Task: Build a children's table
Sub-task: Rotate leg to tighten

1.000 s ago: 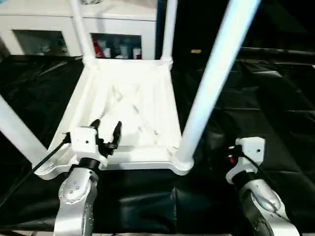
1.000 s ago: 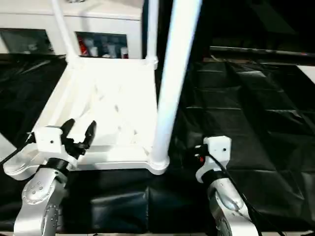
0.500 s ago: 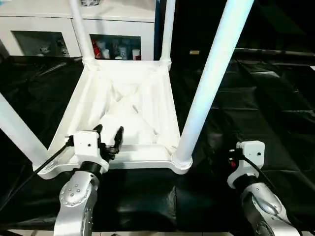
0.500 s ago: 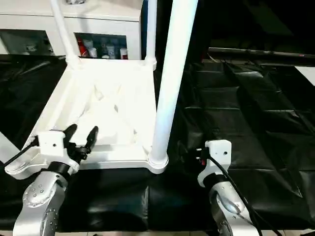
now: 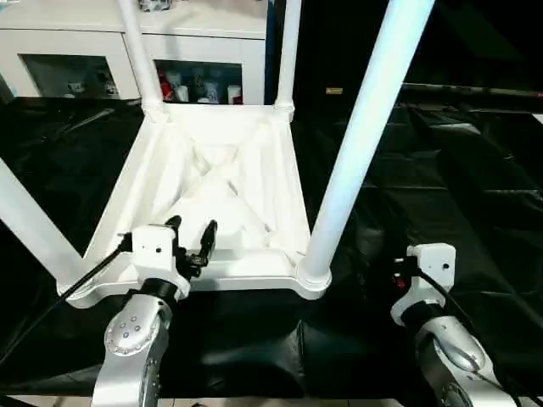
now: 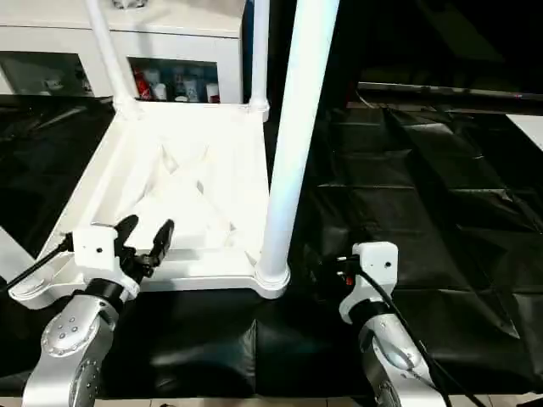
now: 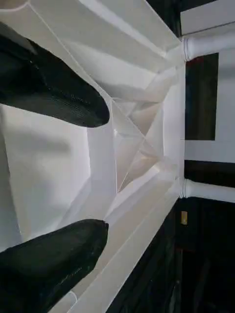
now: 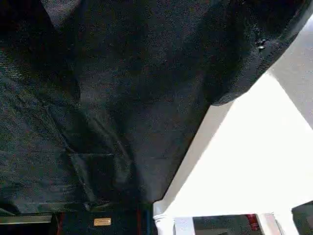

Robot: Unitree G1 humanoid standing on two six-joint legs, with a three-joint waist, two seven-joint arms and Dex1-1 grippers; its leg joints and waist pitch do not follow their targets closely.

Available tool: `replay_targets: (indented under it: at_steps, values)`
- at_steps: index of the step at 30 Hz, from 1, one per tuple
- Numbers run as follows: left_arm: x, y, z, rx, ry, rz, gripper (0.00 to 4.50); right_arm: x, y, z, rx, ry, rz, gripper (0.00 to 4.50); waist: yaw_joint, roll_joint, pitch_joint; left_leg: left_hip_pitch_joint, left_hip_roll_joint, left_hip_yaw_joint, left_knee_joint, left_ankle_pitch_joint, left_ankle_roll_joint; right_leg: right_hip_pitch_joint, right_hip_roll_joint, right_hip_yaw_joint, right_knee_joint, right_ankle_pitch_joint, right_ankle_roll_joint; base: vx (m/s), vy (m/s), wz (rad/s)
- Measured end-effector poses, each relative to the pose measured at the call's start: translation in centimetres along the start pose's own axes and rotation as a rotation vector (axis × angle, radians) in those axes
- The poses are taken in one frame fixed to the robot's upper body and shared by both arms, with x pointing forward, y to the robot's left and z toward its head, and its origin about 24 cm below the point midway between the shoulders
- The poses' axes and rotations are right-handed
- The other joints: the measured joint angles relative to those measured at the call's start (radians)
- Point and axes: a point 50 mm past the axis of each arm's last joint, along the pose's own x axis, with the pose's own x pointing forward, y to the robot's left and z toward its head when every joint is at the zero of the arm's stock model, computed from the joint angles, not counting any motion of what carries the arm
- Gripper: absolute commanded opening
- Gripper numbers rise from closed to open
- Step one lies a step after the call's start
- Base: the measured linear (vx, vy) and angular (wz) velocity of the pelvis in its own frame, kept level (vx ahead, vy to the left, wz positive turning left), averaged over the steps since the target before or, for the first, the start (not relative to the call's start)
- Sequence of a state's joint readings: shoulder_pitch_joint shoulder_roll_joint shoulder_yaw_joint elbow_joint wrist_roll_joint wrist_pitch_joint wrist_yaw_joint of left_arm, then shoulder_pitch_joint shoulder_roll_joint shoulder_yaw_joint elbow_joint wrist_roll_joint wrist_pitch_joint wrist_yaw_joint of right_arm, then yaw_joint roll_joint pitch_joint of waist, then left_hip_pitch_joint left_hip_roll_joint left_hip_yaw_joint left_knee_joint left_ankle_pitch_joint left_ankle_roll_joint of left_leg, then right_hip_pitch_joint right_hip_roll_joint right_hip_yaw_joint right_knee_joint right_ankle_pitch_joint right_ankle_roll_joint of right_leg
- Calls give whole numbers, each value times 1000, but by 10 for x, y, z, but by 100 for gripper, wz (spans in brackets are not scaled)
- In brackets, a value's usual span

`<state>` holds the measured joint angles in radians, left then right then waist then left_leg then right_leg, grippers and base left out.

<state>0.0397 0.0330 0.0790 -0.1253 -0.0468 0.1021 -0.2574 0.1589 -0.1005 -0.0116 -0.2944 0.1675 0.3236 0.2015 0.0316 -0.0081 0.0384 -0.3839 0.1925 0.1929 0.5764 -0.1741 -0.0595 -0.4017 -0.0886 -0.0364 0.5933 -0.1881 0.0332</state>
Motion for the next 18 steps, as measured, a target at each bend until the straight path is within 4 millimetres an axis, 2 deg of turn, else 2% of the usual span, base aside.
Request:
replay_targets:
  at_steps: [18]
  values:
    - [1, -2, 1, 13, 1, -19, 351, 0, 1, 0, -4, 1, 1, 448, 0, 11, -7, 0, 0, -1, 2, 0, 0, 0, 0, 0, 1, 0, 0, 0, 0, 0]
